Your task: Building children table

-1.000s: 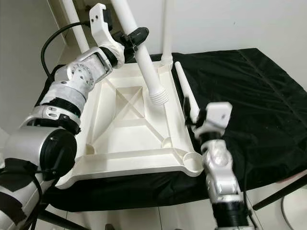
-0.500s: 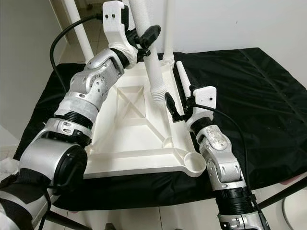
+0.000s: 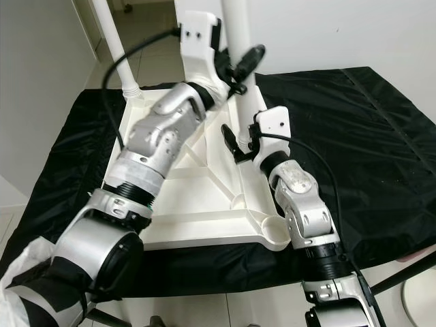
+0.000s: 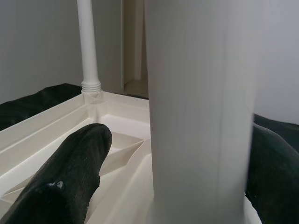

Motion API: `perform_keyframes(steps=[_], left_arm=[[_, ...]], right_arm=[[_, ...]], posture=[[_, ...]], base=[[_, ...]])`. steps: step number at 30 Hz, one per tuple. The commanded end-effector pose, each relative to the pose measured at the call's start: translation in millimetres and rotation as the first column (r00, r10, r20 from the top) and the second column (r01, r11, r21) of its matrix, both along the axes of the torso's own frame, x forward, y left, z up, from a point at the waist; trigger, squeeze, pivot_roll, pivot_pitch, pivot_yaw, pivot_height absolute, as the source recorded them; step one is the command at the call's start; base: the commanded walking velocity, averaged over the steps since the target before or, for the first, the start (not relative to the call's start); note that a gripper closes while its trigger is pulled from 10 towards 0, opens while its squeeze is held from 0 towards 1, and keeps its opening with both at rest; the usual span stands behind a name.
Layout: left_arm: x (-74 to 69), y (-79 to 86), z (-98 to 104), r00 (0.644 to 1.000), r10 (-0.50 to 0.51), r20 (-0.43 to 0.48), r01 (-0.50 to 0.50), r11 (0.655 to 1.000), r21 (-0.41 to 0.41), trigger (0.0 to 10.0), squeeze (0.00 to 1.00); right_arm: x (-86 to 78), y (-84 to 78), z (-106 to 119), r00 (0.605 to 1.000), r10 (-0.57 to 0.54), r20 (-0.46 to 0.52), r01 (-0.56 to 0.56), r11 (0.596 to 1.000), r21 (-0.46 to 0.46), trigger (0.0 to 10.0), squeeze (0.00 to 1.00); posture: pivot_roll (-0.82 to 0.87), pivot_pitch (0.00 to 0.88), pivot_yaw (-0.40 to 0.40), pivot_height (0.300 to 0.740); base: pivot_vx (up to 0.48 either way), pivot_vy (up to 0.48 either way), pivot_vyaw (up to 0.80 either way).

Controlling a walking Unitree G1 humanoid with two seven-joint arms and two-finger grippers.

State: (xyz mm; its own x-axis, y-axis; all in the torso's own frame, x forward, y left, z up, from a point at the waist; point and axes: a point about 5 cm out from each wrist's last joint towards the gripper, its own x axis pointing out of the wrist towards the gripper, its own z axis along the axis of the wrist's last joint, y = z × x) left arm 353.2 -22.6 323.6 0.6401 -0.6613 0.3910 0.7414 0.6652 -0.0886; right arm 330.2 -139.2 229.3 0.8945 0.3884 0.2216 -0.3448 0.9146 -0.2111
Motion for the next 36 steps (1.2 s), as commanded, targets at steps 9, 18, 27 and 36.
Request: perform_keyframes(steps=[9,18,27,36], left_arm=[[-11.2,-6.6,5.1,0.999,-0.014,0.038,0.014,1.000,0.003,10.0,0.00],[-16.4,-8.5,5.1,0.999,-0.014,0.045,0.013,1.000,0.008,10.0,0.00],[-18.2,-9.8,5.0,0.999,-0.015,0.051,0.014,1.000,0.015,10.0,0.00],[-22.7,-10.9,5.7,0.997,-0.053,0.055,0.053,0.999,0.003,10.0,1.00]], right_arm=[[12.2,6.8,9.0,1.000,-0.018,-0.005,0.018,1.000,-0.011,10.0,0.00],[16.2,6.9,9.9,1.000,-0.022,-0.015,0.022,0.999,-0.028,0.0,0.00],[15.3,8.9,5.8,0.999,-0.006,-0.032,0.005,0.999,-0.045,0.0,0.00],[17.7,8.0,-0.6,0.996,-0.053,-0.072,0.052,0.999,-0.015,10.0,0.00]], posture=[[-0.12,0.000,0.058,0.740],[-0.12,0.000,0.054,0.740],[-0.12,0.000,0.055,0.740],[-0.12,0.000,0.056,0.740]], base=[[0.000,0.000,0.00],[0.000,0.000,0.00],[0.000,0.000,0.00],[0.000,0.000,0.00]])
